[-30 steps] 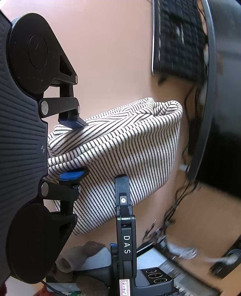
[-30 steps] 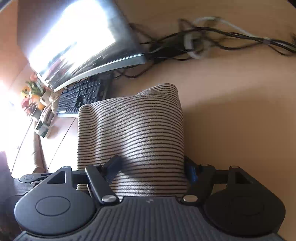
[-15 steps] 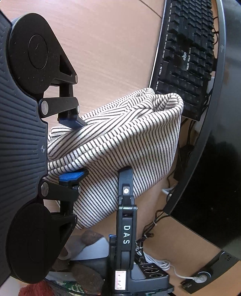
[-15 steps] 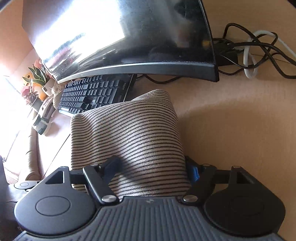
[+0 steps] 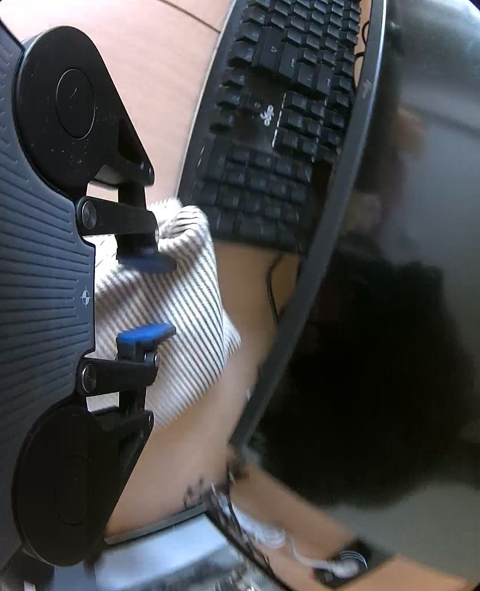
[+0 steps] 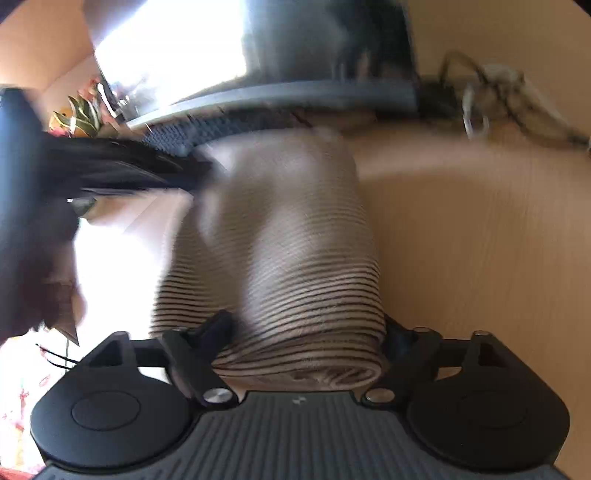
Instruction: Fold clothes
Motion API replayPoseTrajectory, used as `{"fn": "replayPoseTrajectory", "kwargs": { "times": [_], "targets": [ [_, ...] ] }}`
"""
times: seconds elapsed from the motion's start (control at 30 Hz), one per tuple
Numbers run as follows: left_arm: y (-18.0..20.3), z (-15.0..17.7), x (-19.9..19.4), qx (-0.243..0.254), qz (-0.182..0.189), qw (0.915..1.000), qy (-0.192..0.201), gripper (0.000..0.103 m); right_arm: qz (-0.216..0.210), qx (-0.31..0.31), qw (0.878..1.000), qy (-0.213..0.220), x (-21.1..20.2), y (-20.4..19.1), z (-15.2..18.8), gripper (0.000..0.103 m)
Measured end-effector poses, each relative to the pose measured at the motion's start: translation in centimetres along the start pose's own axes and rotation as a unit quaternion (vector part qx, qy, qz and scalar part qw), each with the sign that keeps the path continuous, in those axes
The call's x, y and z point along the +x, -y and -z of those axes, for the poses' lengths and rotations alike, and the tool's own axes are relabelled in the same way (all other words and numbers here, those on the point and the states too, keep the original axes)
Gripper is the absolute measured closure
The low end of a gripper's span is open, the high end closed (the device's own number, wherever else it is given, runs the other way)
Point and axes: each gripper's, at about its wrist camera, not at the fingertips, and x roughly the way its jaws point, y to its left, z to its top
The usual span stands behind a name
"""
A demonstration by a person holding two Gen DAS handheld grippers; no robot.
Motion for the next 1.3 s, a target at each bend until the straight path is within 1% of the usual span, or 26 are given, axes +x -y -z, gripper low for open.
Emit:
{"fn": "replayPoseTrajectory", "kwargs": {
  "times": [0.03, 0.1, 0.17, 0.23, 0.3, 0.4, 0.47, 0.5, 0.57, 0.6, 0.63, 0.67, 0.73, 0.77, 0.83, 0.87, 0.97, 1.0, 1.07, 1.1, 1.13, 1.17, 1.2, 1.23, 1.27, 1.3],
  "targets": [
    [-0.5, -0.3, 0.5, -0.003, 0.0, 1.0, -0.005, 0.07, 0.008, -0.011, 1.0, 0.005, -0.4, -0.4, 0.1, 0.021],
    [-1.3, -0.7, 1.4, -0.009, 0.002, 0.9999, -0.013, 0.073, 0.023, -0.033, 0.999, 0.016, -1.3, -1.3, 0.3, 0.021],
    [-1.7, -0.5, 1.5, -0.017, 0.011, 0.9997, -0.015, 0.074, 0.038, -0.055, 0.997, 0.026, -2.2, -2.2, 0.4, 0.021],
    [-2.2, -0.4, 1.7, -0.025, 0.02, 0.9994, -0.017, 0.074, 0.034, -0.07, 0.997, 0.019, -1.1, -3.4, 0.9, 0.021],
    [-2.6, -0.3, 1.9, -0.032, 0.028, 0.9989, -0.02, 0.074, 0.027, -0.084, 0.996, 0.009, 0.2, -4.5, 1.4, 0.018],
    [-3.1, -0.1, 2.1, -0.039, 0.038, 0.9983, -0.021, 0.074, 0.018, -0.104, 0.994, -0.005, 2.2, -6.3, 2.1, 0.017],
    [-2.9, 0.0, 1.9, -0.032, 0.036, 0.9987, -0.018, 0.074, 0.043, -0.141, 0.989, 0.011, 3.0, -7.3, 3.7, 0.014],
    [-2.8, 0.0, 1.8, -0.028, 0.035, 0.9989, -0.016, 0.074, 0.051, -0.149, 0.987, 0.014, 3.0, -7.6, 3.9, 0.014],
    [-2.6, -0.1, 1.6, -0.02, 0.033, 0.9992, -0.012, 0.075, 0.04, -0.13, 0.991, 0.004, 2.4, -7.0, 3.1, 0.014],
    [-2.3, -0.2, 1.4, -0.014, 0.031, 0.9994, -0.009, 0.076, 0.026, -0.11, 0.994, 0.001, 1.9, -6.3, 2.6, 0.014],
    [-1.8, -0.4, 0.8, -0.006, 0.028, 0.9996, -0.006, 0.072, 0.01, -0.083, 0.997, -0.001, 1.2, -5.3, 2.2, 0.014],
    [-1.2, -0.6, 0.2, 0.004, 0.028, 0.9996, 0.0, 0.063, -0.007, -0.042, 0.999, -0.003, 0.6, -4.1, 1.7, 0.014],
    [-0.2, -1.0, -0.6, 0.03, 0.027, 0.9991, 0.012, 0.052, -0.032, 0.036, 0.999, -0.005, -0.3, -1.1, 1.5, 0.013],
    [0.4, -1.1, -1.0, 0.043, 0.026, 0.9986, 0.018, 0.051, -0.042, 0.07, 0.997, -0.005, -0.3, 0.1, 1.5, 0.013],
    [0.9, -1.3, -0.8, 0.064, 0.014, 0.9977, 0.021, 0.052, -0.041, 0.111, 0.993, -0.012, 0.3, 2.0, 1.7, 0.012],
    [0.9, -1.3, -0.5, 0.065, 0.008, 0.9977, 0.018, 0.052, -0.042, 0.124, 0.991, -0.021, 0.8, 2.4, 2.0, 0.012],
    [0.2, -1.2, 0.6, 0.055, 0.018, 0.9983, 0.0, 0.055, -0.046, 0.16, 0.985, -0.052, 2.4, 3.4, 3.1, 0.011],
    [-0.1, -1.1, 0.9, 0.049, 0.025, 0.9984, -0.009, 0.055, -0.055, 0.171, 0.982, -0.053, 2.3, 3.5, 3.1, 0.012],
    [-0.7, -1.0, 1.6, 0.039, 0.037, 0.9983, -0.023, 0.054, -0.091, 0.192, 0.977, -0.037, 1.2, 3.3, 1.6, 0.012],
    [-1.1, -1.0, 1.7, 0.035, 0.039, 0.9983, -0.026, 0.054, -0.106, 0.193, 0.975, -0.019, 0.2, 3.0, 0.8, 0.012],
    [-1.4, -1.1, 1.8, 0.031, 0.044, 0.9981, -0.028, 0.054, -0.114, 0.183, 0.976, -0.003, -0.6, 2.7, -0.1, 0.012],
    [-1.8, -1.2, 1.8, 0.025, 0.053, 0.9978, -0.032, 0.054, -0.105, 0.161, 0.981, 0.007, -1.3, 2.1, -0.9, 0.012],
    [-2.2, -1.4, 1.6, 0.02, 0.062, 0.9974, -0.032, 0.057, -0.075, 0.132, 0.988, 0.015, -1.7, 1.5, -1.4, 0.012],
    [-2.4, -1.7, 0.8, 0.018, 0.07, 0.997, -0.027, 0.069, -0.04, 0.102, 0.994, 0.022, -1.9, 0.8, -1.9, 0.012],
    [-2.5, -2.1, 0.1, 0.017, 0.079, 0.9965, -0.022, 0.069, 0.001, 0.063, 0.997, 0.034, -2.3, -0.1, -1.8, 0.012],
    [-2.7, -2.4, -0.7, 0.015, 0.087, 0.9959, -0.016, 0.065, 0.043, 0.021, 0.998, 0.048, -2.8, -1.1, -1.6, 0.012]
  ]
}}
